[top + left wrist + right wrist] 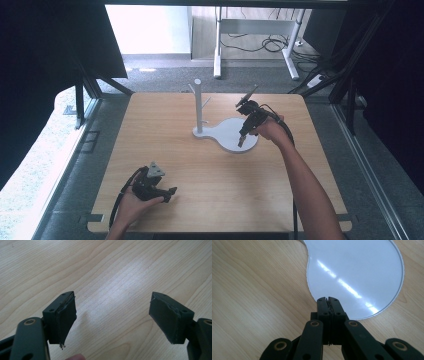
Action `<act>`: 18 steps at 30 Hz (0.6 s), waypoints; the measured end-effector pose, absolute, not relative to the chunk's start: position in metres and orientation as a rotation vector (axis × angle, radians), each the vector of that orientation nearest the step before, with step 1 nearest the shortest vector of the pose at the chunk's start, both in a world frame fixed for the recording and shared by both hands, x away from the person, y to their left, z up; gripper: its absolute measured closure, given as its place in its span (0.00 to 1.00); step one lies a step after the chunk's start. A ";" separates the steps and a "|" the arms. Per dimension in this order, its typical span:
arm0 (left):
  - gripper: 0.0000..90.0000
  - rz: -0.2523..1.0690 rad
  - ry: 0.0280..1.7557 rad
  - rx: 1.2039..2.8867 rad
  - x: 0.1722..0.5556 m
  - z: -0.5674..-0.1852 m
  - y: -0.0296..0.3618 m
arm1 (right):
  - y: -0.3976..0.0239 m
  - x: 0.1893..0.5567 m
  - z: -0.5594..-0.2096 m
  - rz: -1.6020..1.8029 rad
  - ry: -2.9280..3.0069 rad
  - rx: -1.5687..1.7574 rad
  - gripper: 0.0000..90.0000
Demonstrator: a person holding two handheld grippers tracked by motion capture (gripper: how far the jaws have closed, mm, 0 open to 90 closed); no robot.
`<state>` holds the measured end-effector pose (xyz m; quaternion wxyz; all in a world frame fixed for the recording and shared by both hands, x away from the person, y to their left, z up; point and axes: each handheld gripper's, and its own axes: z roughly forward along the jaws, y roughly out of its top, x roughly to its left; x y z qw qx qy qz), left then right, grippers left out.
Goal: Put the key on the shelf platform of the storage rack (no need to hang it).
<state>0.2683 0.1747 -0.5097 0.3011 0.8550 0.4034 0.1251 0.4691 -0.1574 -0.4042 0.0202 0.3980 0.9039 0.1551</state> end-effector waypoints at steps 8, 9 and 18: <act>0.25 0.329 1.077 2.263 0.268 -0.509 0.177 | -0.154 0.476 -0.405 0.467 2.798 1.231 0.99; 0.25 0.330 1.081 2.262 0.268 -0.509 0.177 | -0.154 0.476 -0.405 0.468 2.798 1.230 0.99; 0.24 0.326 1.075 2.270 0.268 -0.511 0.174 | -0.155 0.484 -0.406 0.471 2.774 1.280 0.99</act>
